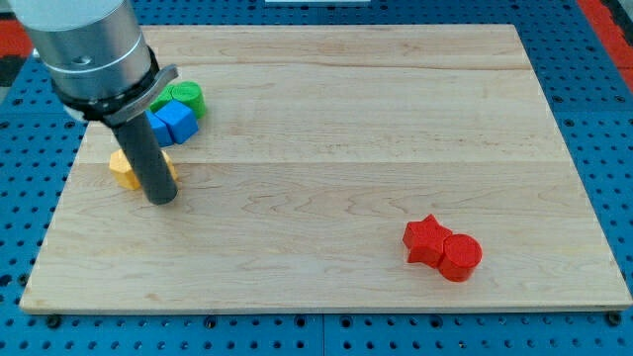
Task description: Move the red blocks slightly up
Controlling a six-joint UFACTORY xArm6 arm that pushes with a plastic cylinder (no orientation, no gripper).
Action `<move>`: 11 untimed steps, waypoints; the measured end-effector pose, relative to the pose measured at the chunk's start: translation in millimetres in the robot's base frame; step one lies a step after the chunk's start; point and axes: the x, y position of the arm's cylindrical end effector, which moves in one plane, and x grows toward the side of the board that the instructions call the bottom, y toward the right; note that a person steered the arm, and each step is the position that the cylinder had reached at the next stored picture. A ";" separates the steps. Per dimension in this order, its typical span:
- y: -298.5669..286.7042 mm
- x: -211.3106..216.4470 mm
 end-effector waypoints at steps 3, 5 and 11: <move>-29.9 -26.4; 82.6 26.0; 262.9 112.7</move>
